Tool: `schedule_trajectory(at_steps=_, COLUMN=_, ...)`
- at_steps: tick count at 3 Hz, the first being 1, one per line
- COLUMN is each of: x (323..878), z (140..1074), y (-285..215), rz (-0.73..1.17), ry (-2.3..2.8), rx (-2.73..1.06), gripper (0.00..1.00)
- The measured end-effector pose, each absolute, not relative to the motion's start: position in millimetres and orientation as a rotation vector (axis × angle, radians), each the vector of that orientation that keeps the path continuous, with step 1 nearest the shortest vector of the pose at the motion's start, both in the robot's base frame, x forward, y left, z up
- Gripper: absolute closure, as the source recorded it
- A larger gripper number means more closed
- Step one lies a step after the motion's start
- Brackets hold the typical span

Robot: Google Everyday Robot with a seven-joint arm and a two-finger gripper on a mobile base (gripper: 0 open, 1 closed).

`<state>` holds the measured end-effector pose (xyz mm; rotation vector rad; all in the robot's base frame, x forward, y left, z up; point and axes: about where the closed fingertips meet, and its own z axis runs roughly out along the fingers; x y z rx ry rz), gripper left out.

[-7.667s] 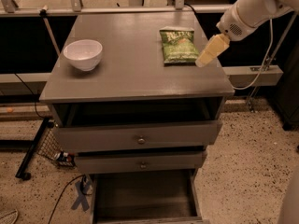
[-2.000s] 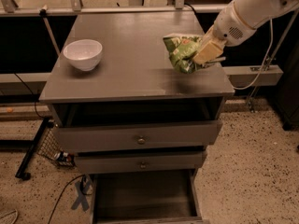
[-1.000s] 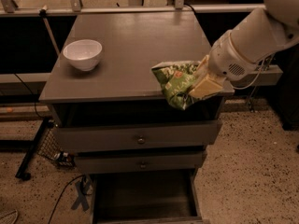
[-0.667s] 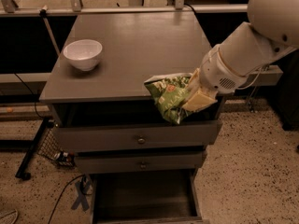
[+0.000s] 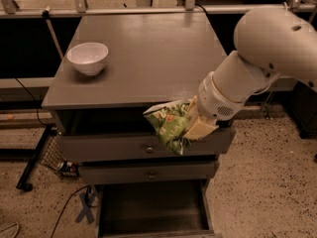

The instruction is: Place green jalapeno chip bag into bottom drawer

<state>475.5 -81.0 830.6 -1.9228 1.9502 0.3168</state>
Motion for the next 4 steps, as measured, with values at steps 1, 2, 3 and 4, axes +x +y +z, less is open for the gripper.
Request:
schedule_trajectory(at_steps=1, x=469, z=798, y=-79, rz=0.350, ry=1.982, rx=-1.960, gripper=1.00)
schedule_trajectory(at_steps=2, x=469, z=799, y=-79, rz=0.350, ry=1.982, rx=-1.960, gripper=1.00)
schedule_trajectory(at_steps=3, x=470, z=774, y=-75, rz=0.369, ry=2.019, rx=-1.959, gripper=1.00)
schedule_trajectory(at_steps=4, x=471, z=730, y=-71, rz=0.411, ry=2.063, rx=-1.924, gripper=1.00)
